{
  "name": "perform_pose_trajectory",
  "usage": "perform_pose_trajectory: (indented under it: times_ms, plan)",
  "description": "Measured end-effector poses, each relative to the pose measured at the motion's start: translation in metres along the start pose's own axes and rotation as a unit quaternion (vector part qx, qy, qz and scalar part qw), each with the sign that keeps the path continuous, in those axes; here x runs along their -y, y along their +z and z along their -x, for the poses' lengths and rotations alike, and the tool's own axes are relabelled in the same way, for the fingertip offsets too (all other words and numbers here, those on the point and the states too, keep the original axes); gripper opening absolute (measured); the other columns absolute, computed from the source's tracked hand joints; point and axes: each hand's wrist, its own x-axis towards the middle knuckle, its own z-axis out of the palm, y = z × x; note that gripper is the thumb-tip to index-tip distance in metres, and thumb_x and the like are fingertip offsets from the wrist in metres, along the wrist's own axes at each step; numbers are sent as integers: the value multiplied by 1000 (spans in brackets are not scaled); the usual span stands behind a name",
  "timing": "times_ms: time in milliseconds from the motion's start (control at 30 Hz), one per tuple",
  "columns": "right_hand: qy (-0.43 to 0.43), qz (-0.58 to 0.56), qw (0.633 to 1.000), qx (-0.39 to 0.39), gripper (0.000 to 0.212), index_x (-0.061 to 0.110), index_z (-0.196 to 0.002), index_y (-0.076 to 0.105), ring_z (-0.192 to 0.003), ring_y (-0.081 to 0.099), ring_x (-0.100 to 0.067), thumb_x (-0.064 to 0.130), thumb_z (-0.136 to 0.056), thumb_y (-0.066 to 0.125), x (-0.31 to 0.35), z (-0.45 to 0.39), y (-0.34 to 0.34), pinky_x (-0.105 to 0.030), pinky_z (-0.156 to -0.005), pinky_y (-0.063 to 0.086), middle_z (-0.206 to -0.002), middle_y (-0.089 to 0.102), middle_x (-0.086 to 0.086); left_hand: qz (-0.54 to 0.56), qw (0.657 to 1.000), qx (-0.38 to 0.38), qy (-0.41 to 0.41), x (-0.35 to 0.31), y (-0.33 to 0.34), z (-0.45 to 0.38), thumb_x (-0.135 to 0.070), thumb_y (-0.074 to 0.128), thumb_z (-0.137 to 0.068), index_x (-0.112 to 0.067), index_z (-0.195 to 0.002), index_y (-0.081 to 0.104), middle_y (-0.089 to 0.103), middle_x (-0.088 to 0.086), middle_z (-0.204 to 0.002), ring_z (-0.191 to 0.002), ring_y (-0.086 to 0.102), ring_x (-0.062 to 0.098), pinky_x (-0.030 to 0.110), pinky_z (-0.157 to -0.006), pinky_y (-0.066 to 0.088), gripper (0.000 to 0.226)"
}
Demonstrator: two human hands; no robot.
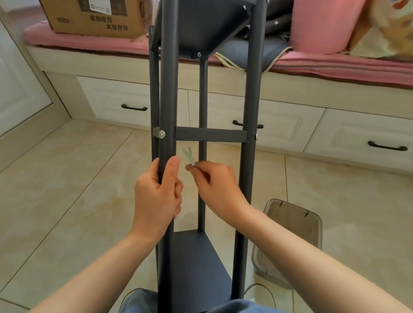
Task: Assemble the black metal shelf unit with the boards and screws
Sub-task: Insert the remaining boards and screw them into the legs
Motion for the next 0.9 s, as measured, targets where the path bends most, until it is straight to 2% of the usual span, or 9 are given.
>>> perform_pose_trajectory:
  times_ms: [133, 167, 267, 367, 467, 533, 633, 733, 900]
  plan:
    - [41, 12, 999, 24, 25, 9, -115, 70, -58, 54, 8, 17, -102, 50, 0, 36, -33, -7, -57, 42, -77, 61, 15, -7, 1000, -3, 4, 0, 0, 4, -50, 52, -92, -15, -76, 50, 48, 7, -57, -37, 41, 14, 23, -33, 36, 39]
    - [48, 6, 998, 31, 24, 9, -114, 70, -55, 53, 9, 17, -102, 51, 0, 45, -42, -7, -55, 41, -74, 59, 17, -11, 1000, -5, 6, 0, 1, 4, -49, 52, -94, -14, -76, 50, 48, 9, -58, -37, 41, 14, 23, -33, 36, 39]
    - [76, 1, 996, 39, 22, 14, -110, 71, -53, 52, -6, 21, -101, 52, -5, 67, -69, -16, -52, 43, -70, 63, 5, -16, 1000, -10, 10, -1, 4, 5, -41, 51, -101, -13, -76, 49, 47, 14, -61, -39, 39, 14, 23, -33, 35, 37]
    - [97, 4, 995, 10, 19, 17, -105, 72, -58, 55, -1, 23, -100, 55, -22, 83, -88, -14, -55, 43, -69, 62, 7, -17, 1000, -17, 15, 0, 8, 5, -37, 51, -103, -17, -75, 49, 45, 15, -62, -38, 38, 15, 22, -33, 33, 34]
    - [133, -1, 990, -38, 17, 20, -99, 72, -64, 58, -11, 22, -99, 56, -47, 95, -102, -15, -56, 46, -74, 67, 1, -20, 999, -16, 24, 1, 11, 6, -37, 51, -103, -18, -76, 51, 45, 15, -61, -37, 39, 14, 22, -32, 34, 33]
    - [177, 21, 982, -62, 18, 21, -93, 73, -62, 57, -12, 23, -98, 56, -72, 99, -108, -20, -58, 46, -73, 67, 3, -18, 999, -17, 24, 1, 12, 6, -37, 51, -103, -19, -76, 51, 45, 15, -61, -37, 38, 14, 22, -32, 33, 32]
    - [287, 62, 956, -30, 29, 12, -71, 72, -58, 54, -13, 22, -96, 60, -116, 100, -110, -30, -63, 48, -61, 63, 1, -19, 999, -16, 25, 1, 13, 6, -36, 51, -104, -18, -77, 51, 45, 16, -62, -37, 38, 14, 22, -32, 33, 32]
    - [387, 120, 914, 24, 37, 13, -54, 65, -58, 60, -16, 12, -90, 59, -157, 100, -99, -26, -62, 49, -59, 66, -2, -22, 999, -19, 30, 1, 13, 6, -35, 51, -104, -16, -78, 51, 45, 16, -62, -38, 37, 14, 22, -32, 32, 32]
    - [473, 146, 865, 85, 29, 4, -62, 69, -44, 56, -16, 1, -88, 55, -196, 97, -76, -22, -44, 48, -56, 67, -6, -27, 999, -18, 33, 3, 13, 7, -36, 50, -104, -13, -77, 47, 45, 16, -62, -38, 38, 15, 23, -33, 33, 35]
